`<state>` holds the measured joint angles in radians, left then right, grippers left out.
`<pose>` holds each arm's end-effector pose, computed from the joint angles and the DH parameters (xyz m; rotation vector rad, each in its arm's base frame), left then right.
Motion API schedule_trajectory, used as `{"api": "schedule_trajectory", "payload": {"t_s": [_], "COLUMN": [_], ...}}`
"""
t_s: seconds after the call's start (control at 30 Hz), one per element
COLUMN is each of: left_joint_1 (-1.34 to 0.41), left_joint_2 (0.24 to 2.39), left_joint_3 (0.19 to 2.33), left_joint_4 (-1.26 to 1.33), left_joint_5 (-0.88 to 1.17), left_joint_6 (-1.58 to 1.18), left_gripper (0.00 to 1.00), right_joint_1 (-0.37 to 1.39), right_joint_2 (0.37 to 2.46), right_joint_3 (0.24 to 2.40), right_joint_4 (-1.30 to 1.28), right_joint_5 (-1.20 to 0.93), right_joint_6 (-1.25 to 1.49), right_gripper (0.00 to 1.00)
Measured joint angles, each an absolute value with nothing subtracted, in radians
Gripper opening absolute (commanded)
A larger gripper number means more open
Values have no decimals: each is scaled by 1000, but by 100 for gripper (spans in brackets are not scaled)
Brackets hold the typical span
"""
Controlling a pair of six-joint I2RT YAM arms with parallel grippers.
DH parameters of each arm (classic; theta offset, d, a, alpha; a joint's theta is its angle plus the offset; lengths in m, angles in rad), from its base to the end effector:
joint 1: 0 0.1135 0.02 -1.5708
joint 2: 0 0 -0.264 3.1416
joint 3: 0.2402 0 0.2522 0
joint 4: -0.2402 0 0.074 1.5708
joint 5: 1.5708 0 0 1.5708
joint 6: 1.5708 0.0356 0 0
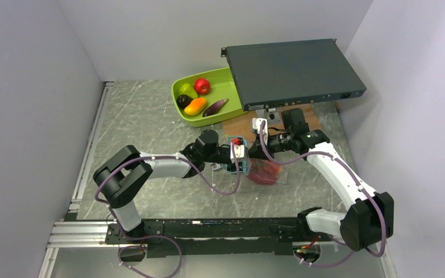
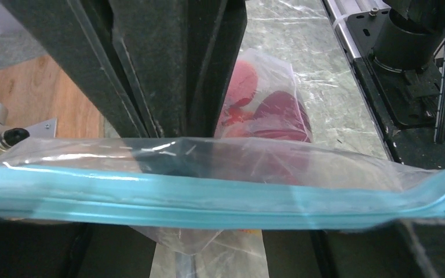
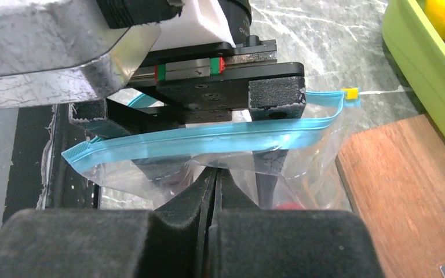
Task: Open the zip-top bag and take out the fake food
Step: Adjust the zipper food storage bag at the center of the board.
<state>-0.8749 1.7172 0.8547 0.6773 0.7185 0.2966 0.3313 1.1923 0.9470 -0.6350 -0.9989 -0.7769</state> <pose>0.2144 -0.2932 0.2091 1.4181 1.1535 -1.0412 0.2116 0.1044 0.2856 -1.4555 1.5691 0.9506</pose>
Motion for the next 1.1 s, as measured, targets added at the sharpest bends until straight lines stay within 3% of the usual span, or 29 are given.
{"api": "schedule_trajectory", "payload": {"t_s": [0.27,0.37,0.47,0.6,0.87,1.1], "left_joint_1": [-849,-847,-846,-842,-799,-789], "left_joint_2": [1718,1718,1718,1718,1705,1546], "left_joint_3": [834,834,836,842,842,759], "left_joint_4": [766,775,770,756,688,612], "left_joint_5": [721,735,756,781,822,794], "left_joint_6": [245,239,243,246,198,179], "left_gripper": [58,39,32,1,0,0], "right_joint_1": [356,359,361,361,338,340], "right_joint_2": [1219,1222,1222,1222,1161,1108], "right_joint_3": [966,966,966,965,922,839], "right_joint_4": [-599,-595,-591,-591,-575,-612], "right_joint_5": [-1016,-1024,-1028,-1031,-976,-926], "right_joint_6": [-762,-756,-750,-745,-803,-923], "right_gripper": [0,0,0,0,0,0]}}
